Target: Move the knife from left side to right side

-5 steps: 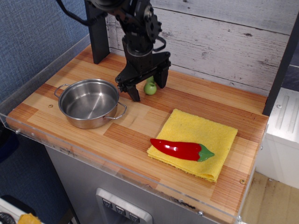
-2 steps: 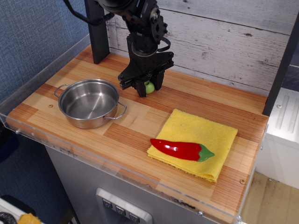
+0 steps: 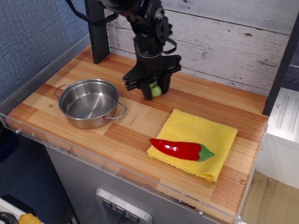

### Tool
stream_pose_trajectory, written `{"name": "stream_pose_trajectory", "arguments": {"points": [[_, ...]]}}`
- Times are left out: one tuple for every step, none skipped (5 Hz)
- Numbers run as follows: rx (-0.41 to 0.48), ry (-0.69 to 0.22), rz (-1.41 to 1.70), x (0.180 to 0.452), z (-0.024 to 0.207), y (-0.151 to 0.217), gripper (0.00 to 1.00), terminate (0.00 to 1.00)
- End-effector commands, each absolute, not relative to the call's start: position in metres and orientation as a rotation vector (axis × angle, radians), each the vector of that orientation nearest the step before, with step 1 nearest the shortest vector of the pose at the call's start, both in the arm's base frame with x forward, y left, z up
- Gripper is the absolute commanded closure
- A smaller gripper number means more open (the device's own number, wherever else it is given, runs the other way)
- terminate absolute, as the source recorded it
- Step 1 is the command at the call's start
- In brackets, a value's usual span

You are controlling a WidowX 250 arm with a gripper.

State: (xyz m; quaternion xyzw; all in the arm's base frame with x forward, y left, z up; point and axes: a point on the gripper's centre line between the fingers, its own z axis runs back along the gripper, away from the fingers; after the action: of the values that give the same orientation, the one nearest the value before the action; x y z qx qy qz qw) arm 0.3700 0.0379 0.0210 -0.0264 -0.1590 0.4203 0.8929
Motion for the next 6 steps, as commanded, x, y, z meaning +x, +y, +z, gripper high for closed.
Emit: {"name": "stream_pose_trajectory", "arguments": {"points": [[-0.129,-0.460,0.744,0.364,0.085,0.024,1.00,0.00],[-0.165,-0.484,0.676,0.358,0.102,0.012,1.00,0.00],[-0.186,-0.497,0.514,0.345,0.110,-0.006,1.00,0.00],[-0.199,-0.491,0.369,0.335,0.107,-0.022,1.00,0.00],[-0.211,-0.480,0.267,0.331,0.099,-0.033,1.00,0.00],[-0.234,-0.449,0.195,0.328,0.080,-0.048,1.00,0.00]]}}
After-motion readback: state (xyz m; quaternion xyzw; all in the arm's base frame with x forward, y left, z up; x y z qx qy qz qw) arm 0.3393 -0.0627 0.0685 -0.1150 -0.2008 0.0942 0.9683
